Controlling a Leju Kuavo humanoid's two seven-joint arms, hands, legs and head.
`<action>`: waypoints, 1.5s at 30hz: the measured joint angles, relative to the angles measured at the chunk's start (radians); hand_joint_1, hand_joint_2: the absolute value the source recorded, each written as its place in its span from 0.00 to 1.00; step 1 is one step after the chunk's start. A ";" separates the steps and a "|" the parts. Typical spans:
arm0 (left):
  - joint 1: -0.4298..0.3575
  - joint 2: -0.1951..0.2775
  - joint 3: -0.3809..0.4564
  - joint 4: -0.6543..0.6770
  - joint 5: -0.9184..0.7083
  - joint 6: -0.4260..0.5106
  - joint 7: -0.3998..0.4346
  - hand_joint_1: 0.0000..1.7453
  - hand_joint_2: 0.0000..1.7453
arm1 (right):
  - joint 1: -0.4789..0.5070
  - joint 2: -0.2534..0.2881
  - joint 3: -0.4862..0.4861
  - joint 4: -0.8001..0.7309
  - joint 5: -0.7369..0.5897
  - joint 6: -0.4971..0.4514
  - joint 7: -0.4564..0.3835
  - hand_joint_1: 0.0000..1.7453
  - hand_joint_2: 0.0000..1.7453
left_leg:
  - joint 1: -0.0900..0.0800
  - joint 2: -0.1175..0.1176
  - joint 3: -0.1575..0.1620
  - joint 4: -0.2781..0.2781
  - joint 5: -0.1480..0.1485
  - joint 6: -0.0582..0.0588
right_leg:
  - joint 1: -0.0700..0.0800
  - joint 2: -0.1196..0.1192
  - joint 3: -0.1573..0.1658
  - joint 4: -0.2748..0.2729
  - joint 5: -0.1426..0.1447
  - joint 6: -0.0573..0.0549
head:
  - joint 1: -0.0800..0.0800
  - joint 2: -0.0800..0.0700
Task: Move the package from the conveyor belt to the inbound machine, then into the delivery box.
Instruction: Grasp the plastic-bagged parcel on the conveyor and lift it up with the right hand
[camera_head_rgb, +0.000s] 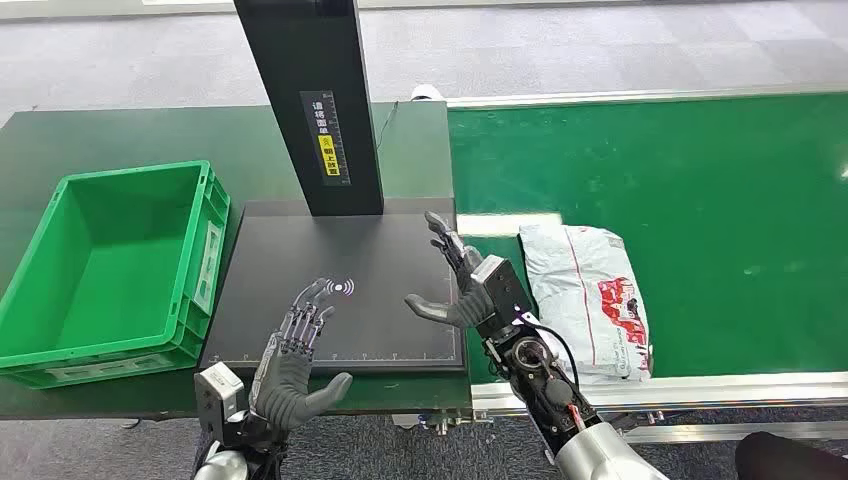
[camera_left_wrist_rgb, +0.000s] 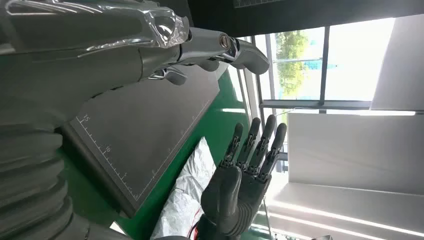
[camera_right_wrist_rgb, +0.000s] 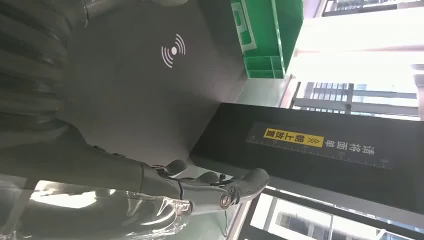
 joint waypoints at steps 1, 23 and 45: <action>0.000 0.000 0.000 0.000 0.000 0.000 0.000 0.00 1.00 | -0.003 -0.001 0.001 0.000 0.020 -0.015 0.011 0.00 1.00 | 0.000 0.000 0.000 0.000 0.000 0.000 | 0.000 0.000 0.000 0.000 0.000 0.000 | 0.000 0.000; 0.050 -0.004 0.022 -0.037 -0.024 0.003 0.020 0.00 1.00 | -0.101 -0.101 -0.037 -0.060 0.748 -0.345 0.480 0.00 1.00 | 0.000 0.000 0.000 0.000 0.000 0.000 | 0.000 0.000 0.000 0.000 0.000 0.000 | 0.000 0.000; 0.085 -0.022 0.048 -0.070 -0.066 0.013 0.073 0.00 1.00 | -0.146 -0.166 -0.049 0.099 1.069 -0.003 0.831 0.00 1.00 | 0.000 -0.001 0.000 0.000 0.000 0.000 | 0.000 0.000 0.000 0.000 0.000 0.000 | 0.000 0.000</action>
